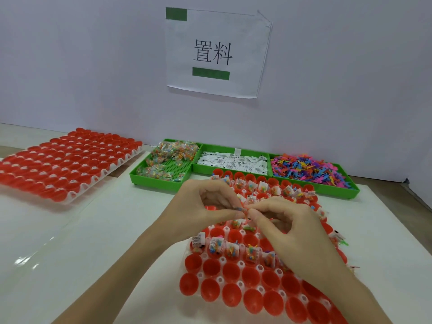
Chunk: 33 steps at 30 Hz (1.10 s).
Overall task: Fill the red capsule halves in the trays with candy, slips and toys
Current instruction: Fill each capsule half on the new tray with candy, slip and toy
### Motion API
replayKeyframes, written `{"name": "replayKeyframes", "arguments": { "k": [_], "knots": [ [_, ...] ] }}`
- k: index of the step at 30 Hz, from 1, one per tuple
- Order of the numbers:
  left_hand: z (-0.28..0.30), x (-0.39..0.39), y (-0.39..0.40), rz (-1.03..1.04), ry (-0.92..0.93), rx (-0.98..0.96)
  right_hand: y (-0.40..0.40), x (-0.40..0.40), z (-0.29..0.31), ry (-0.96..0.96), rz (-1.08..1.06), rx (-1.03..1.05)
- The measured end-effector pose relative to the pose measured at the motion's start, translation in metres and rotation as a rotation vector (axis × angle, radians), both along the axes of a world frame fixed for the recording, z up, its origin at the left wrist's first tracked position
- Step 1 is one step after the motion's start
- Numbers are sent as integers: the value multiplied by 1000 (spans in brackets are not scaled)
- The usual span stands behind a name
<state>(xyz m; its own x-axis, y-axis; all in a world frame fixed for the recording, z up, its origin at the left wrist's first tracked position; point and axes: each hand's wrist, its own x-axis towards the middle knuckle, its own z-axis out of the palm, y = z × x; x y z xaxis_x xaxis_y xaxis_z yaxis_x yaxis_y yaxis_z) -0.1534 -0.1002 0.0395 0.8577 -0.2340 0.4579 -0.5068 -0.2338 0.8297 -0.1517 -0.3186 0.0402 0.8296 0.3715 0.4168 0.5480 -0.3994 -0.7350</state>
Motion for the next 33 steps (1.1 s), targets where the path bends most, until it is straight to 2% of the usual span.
{"name": "replayKeyframes", "arguments": {
  "k": [4,9,15,24,33],
  "knots": [
    [17,-9,9,-54,24,77,5,-9,8,99,70,130],
    [28,-27,35,-108,138,220,18,-23,5,209,149,94],
    [-3,-61,60,57,188,249,51,-39,-14,306,144,17],
    [-20,-63,68,69,297,258,62,-40,-24,146,106,-175],
    [-30,-64,67,63,151,322,66,-39,-31,29,122,-291]
  ]
}}
